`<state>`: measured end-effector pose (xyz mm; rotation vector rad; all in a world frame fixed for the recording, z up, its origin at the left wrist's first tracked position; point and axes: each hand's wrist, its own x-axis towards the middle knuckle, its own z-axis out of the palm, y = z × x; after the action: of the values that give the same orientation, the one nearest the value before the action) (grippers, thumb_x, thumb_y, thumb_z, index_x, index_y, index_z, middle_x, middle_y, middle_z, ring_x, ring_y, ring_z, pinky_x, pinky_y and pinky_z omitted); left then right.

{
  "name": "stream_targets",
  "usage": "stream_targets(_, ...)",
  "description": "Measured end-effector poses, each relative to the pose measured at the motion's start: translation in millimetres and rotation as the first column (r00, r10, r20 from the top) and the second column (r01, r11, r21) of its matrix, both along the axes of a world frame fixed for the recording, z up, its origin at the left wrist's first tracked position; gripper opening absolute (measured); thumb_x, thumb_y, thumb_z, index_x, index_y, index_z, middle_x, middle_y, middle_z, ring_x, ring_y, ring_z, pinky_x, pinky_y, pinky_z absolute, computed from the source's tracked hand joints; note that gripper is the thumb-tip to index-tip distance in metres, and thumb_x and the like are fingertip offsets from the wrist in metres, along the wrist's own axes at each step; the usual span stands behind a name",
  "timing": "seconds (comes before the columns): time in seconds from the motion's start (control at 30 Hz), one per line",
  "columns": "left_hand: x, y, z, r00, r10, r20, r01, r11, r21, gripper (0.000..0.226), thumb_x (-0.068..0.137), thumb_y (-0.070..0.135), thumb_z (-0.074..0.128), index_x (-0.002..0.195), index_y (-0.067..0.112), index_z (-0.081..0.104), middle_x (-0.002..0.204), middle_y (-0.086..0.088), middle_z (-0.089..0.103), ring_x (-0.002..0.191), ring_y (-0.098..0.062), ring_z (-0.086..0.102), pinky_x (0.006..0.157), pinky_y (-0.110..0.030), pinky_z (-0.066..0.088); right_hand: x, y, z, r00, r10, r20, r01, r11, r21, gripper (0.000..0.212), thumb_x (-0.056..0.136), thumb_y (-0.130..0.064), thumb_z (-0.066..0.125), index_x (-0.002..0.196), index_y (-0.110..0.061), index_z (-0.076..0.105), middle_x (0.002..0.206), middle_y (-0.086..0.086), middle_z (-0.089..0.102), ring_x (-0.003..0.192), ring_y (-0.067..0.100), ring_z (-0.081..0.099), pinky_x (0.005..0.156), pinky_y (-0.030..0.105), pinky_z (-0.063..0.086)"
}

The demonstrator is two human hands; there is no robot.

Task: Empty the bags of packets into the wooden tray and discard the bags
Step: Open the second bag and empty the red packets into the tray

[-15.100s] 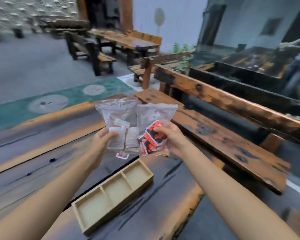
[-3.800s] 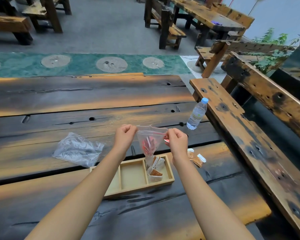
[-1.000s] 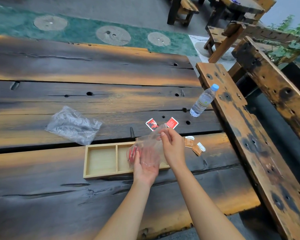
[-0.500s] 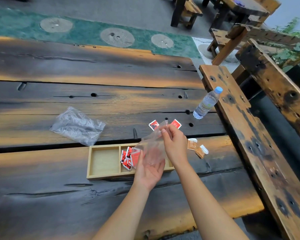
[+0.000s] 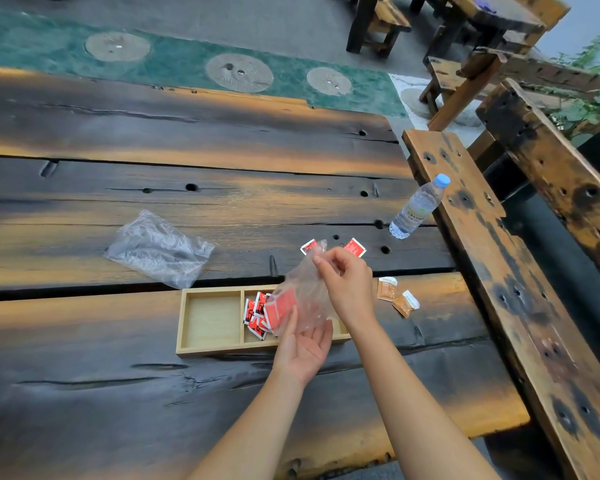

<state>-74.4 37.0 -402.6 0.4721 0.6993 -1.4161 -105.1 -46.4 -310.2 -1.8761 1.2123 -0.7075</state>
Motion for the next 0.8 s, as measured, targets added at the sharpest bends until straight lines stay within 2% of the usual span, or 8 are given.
stream_targets(0.1, 0, 2, 1, 1.0, -0.012, -0.007, 0.012, 1.0, 0.002, 0.035, 0.077, 0.029, 0.068, 0.103, 0.006, 0.063, 0.092, -0.012, 0.07, 0.093, -0.023, 0.064, 0.074, -0.04, 0.057, 1, 0, 5, 1.0, 0.008, 0.018, -0.008, 1.0, 0.001, 0.029, 0.087, -0.024, 0.065, 0.066, -0.004, 0.057, 0.064, 0.018, 0.059, 0.057, 0.008, 0.041, 0.054, 0.022, 0.032)
stream_targets(0.17, 0, 2, 3, 1.0, -0.007, -0.009, 0.007, 1.0, -0.011, 0.038, 0.073, 0.031, 0.07, 0.101, 0.007, 0.063, 0.095, -0.01, 0.068, 0.093, -0.022, 0.064, 0.079, -0.037, 0.057, 2, 0, 6, 0.999, 0.018, 0.03, -0.018, 1.0, 0.001, 0.031, 0.087, -0.023, 0.065, 0.067, -0.002, 0.056, 0.064, 0.02, 0.056, 0.058, 0.01, 0.04, 0.054, 0.024, 0.031)
stream_targets(0.27, 1, 3, 4, 1.0, 0.0, -0.014, 0.0, 1.0, -0.021, 0.042, 0.076, 0.038, 0.068, 0.106, 0.009, 0.061, 0.098, -0.009, 0.066, 0.095, -0.021, 0.062, 0.085, -0.037, 0.052, 3, 2, 8, 0.999, 0.025, 0.038, -0.025, 1.0, 0.006, 0.031, 0.088, -0.023, 0.065, 0.066, -0.004, 0.056, 0.059, 0.008, 0.05, 0.056, 0.008, 0.038, 0.054, 0.022, 0.03)
stream_targets(0.33, 2, 3, 4, 1.0, -0.003, -0.013, 0.002, 0.999, -0.044, 0.044, 0.076, 0.042, 0.067, 0.105, 0.009, 0.061, 0.09, -0.009, 0.069, 0.093, -0.021, 0.063, 0.086, -0.037, 0.051, 4, 1, 12, 0.998, 0.033, 0.045, -0.033, 0.999, 0.006, 0.031, 0.089, -0.024, 0.064, 0.065, -0.006, 0.055, 0.058, 0.001, 0.047, 0.055, 0.006, 0.036, 0.053, 0.019, 0.029)
stream_targets(0.4, 3, 5, 5, 1.0, -0.02, 0.002, 0.02, 0.996, -0.091, 0.045, 0.075, 0.045, 0.066, 0.102, 0.009, 0.062, 0.084, -0.008, 0.073, 0.086, -0.021, 0.069, 0.086, -0.037, 0.051, 6, 0, 17, 0.997, 0.048, 0.06, -0.048, 0.999, 0.007, 0.032, 0.089, -0.024, 0.064, 0.065, -0.005, 0.055, 0.059, 0.001, 0.047, 0.056, 0.005, 0.037, 0.053, 0.017, 0.03)
stream_targets(0.53, 13, 7, 11, 0.998, -0.05, 0.047, 0.058, 0.982, -0.179, 0.053, 0.071, 0.048, 0.067, 0.106, 0.008, 0.065, 0.097, -0.009, 0.074, 0.088, -0.023, 0.073, 0.085, -0.04, 0.054, 13, -5, 35, 0.991, 0.088, 0.096, -0.09, 0.996, 0.014, 0.029, 0.09, -0.021, 0.062, 0.069, 0.0, 0.06, 0.061, 0.005, 0.056, 0.054, 0.002, 0.043, 0.054, 0.013, 0.035)
stream_targets(0.7, 48, 7, 25, 0.988, -0.077, 0.136, 0.115, 0.948, -0.297, 0.047, 0.077, 0.048, 0.06, 0.104, 0.011, 0.074, 0.108, -0.011, 0.073, 0.094, -0.025, 0.071, 0.084, -0.042, 0.056, 23, -11, 57, 0.982, 0.112, 0.151, -0.119, 0.992, 0.037, 0.028, 0.092, -0.021, 0.06, 0.073, -0.001, 0.062, 0.063, 0.006, 0.061, 0.059, 0.011, 0.05, 0.062, 0.028, 0.04)
stream_targets(0.8, 79, 9, 33, 0.968, -0.102, 0.228, 0.173, 0.932, -0.319, 0.045, 0.083, 0.044, 0.053, 0.11, 0.012, 0.071, 0.115, -0.011, 0.071, 0.095, -0.025, 0.072, 0.081, -0.042, 0.058, 30, -15, 64, 0.972, 0.112, 0.205, -0.132, 0.988, 0.085, 0.028, 0.093, -0.021, 0.059, 0.076, 0.001, 0.063, 0.065, 0.005, 0.062, 0.055, 0.007, 0.047, 0.059, 0.026, 0.038)
